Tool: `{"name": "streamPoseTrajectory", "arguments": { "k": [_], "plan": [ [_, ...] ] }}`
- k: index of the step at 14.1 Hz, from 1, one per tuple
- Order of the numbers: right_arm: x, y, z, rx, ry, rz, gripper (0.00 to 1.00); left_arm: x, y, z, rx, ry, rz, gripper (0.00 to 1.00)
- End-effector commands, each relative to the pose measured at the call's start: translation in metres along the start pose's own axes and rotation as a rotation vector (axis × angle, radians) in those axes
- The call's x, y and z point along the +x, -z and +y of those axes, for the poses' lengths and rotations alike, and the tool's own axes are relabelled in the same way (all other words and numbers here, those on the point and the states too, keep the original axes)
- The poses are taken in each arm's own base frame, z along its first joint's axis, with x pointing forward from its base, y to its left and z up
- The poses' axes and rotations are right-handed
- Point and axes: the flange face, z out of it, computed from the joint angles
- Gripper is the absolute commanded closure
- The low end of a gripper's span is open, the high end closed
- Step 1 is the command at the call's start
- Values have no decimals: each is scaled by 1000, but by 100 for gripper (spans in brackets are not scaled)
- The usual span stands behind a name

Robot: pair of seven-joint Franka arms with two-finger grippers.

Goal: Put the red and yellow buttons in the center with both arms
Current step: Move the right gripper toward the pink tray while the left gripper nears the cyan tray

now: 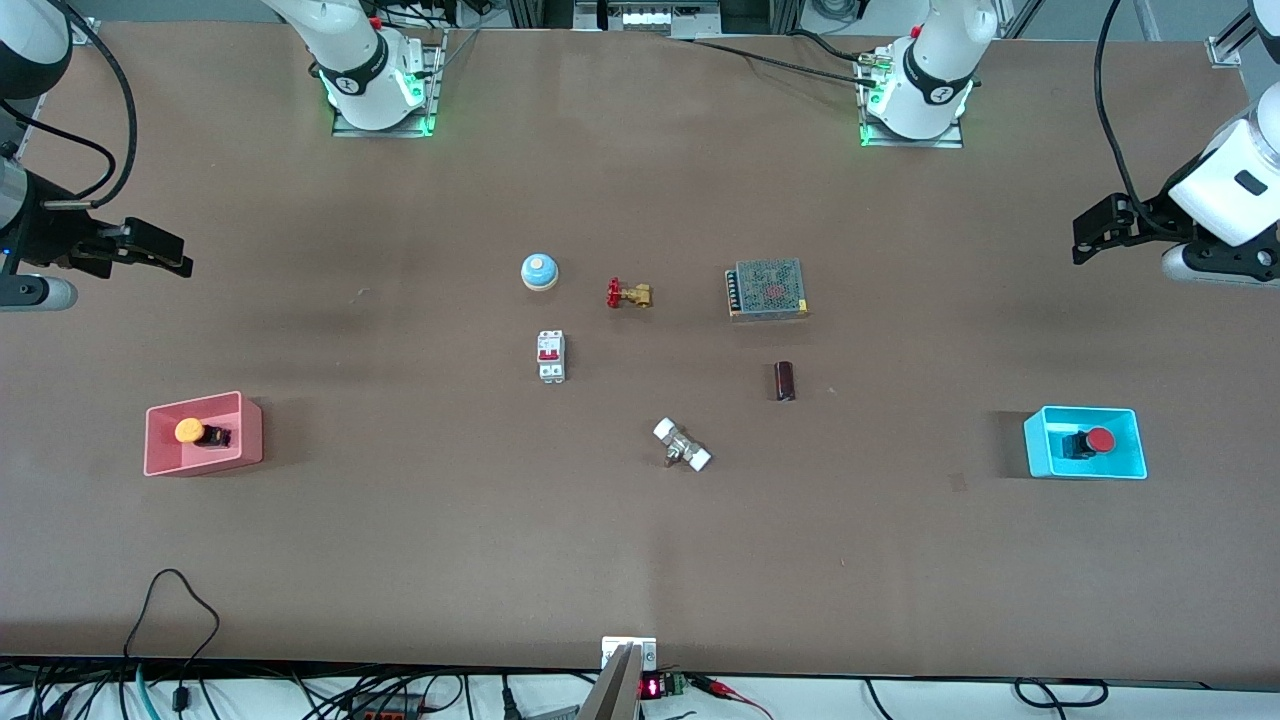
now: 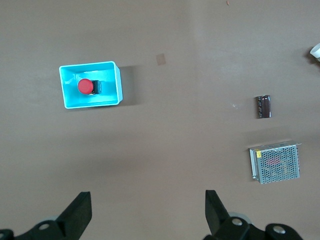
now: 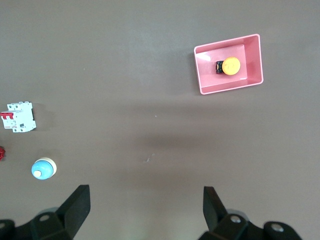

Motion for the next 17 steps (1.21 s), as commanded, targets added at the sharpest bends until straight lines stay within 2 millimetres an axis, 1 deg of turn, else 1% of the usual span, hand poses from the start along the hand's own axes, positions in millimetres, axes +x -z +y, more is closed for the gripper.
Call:
{"name": "streamPoseTrajectory", "arguments": {
  "k": [1,5,6,7,8,9,11,12,13,14,15,16,17],
  "plan": [
    [-8,5,-3,16,-8,-5,0,3,4,-3,-11,-5,-8,0],
    [-9,1,-1,20,-3,-17,0,4,1,-6,-10,-3,-13,0],
    [-7,-2,-1,17,-3,-20,0,3,0,-6,-11,-10,-16,0],
    [-2,-11,-1,16,-1,-30,0,3,1,-7,-10,0,-15,0],
    [3,-19,9,21,-16,-39,0,5,2,-5,-16,-1,-11,0],
    [9,-31,18,20,-26,-52,0,10,5,-7,-15,2,-3,0],
    [24,-57,44,24,7,-64,0,19,6,-21,-22,22,-8,0],
    [36,-72,58,22,43,-40,0,29,-3,-25,-25,25,-20,0],
    [48,-90,71,17,59,-17,0,36,-7,-35,-16,26,-24,0],
    [59,-106,81,12,63,3,0,39,-17,-52,-20,48,-37,0],
    [68,-121,90,4,72,19,0,46,-38,-68,-25,70,-65,0],
    [76,-135,94,-10,96,25,0,56,-64,-82,-18,84,-91,0],
    [82,-147,104,-18,119,41,0,69,-84,-90,19,77,-75,0]
  ]
}}
